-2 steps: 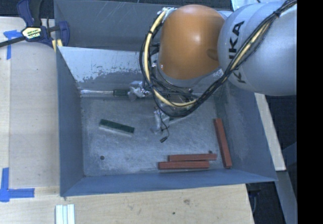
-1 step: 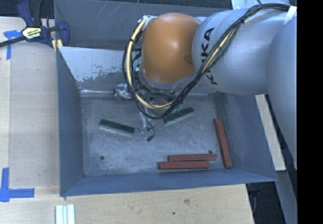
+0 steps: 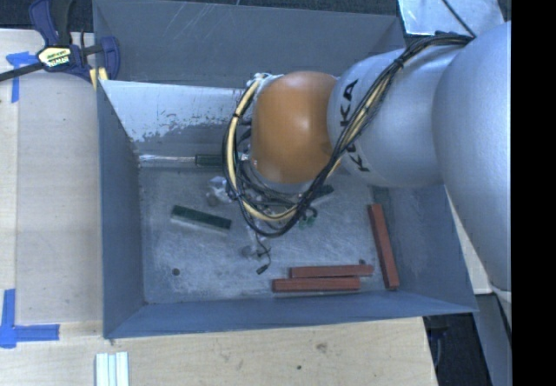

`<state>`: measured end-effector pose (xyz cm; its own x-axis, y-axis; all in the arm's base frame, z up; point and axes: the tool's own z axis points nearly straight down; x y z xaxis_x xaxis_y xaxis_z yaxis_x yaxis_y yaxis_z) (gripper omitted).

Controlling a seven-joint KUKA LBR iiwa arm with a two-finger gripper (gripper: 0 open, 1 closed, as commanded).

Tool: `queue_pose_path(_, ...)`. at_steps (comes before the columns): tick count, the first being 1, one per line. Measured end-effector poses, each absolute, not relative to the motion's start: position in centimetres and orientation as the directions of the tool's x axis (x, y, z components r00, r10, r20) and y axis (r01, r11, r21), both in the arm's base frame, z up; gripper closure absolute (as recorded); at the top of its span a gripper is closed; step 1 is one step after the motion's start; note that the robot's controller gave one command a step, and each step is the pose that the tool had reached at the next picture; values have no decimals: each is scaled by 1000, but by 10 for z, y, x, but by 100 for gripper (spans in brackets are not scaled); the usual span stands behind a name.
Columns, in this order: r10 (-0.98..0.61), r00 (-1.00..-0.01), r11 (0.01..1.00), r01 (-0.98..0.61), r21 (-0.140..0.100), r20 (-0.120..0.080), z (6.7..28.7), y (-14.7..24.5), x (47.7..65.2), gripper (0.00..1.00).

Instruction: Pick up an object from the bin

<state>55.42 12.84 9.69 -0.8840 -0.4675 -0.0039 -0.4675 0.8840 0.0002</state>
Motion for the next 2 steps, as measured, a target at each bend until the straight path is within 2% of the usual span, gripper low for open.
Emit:
queue_pose_path(1, -415, -910, 910, -415, -1, -5, 75, 155, 574, 0)
queue_pose_path(2, -372, -928, 928, -372, 2, -5, 75, 202, 565, 0)
